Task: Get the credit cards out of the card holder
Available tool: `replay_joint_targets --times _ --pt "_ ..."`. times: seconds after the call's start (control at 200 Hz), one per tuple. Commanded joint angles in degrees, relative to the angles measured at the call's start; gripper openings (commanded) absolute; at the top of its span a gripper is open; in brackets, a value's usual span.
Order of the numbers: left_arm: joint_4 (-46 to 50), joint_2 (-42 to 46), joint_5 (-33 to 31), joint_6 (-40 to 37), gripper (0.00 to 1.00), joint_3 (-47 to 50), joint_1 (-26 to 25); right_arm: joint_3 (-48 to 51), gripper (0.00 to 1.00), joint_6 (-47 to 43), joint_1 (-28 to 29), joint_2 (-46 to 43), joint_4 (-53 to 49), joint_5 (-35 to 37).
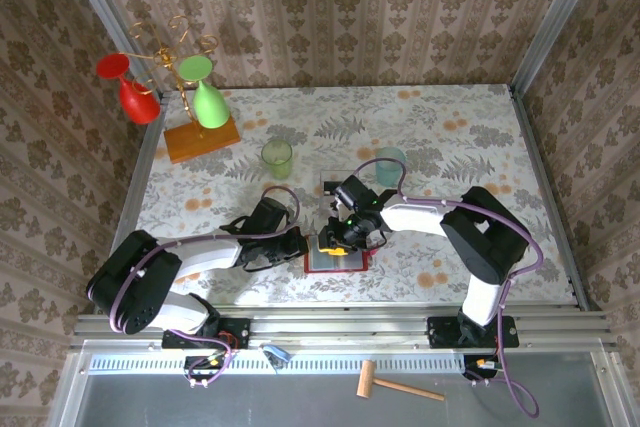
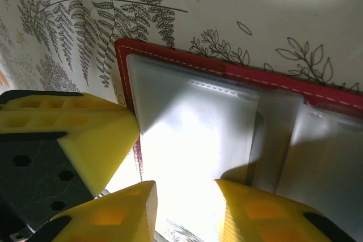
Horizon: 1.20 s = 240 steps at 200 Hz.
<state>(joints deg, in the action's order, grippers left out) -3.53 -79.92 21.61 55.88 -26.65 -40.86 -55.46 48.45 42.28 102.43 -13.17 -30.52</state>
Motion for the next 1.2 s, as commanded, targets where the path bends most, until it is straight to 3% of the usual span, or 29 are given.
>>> replay_joint_targets --times 0.0,0.54,1.195 --pt "0.08 -0.82 -0.60 0.58 0.06 0.72 -0.29 0.72 0.32 0.44 0.41 0.79 -0.29 -0.91" --pt "0.10 -1.05 -0.95 0.64 0.06 1.08 -0.27 3.04 0.32 0.61 -0.17 -1.51 -0.94 2.31" --pt "3.15 0.42 -1.03 0.40 0.07 -1.53 -0.31 7.00 0.32 1.19 -1.18 -2.76 4.21 0.67"
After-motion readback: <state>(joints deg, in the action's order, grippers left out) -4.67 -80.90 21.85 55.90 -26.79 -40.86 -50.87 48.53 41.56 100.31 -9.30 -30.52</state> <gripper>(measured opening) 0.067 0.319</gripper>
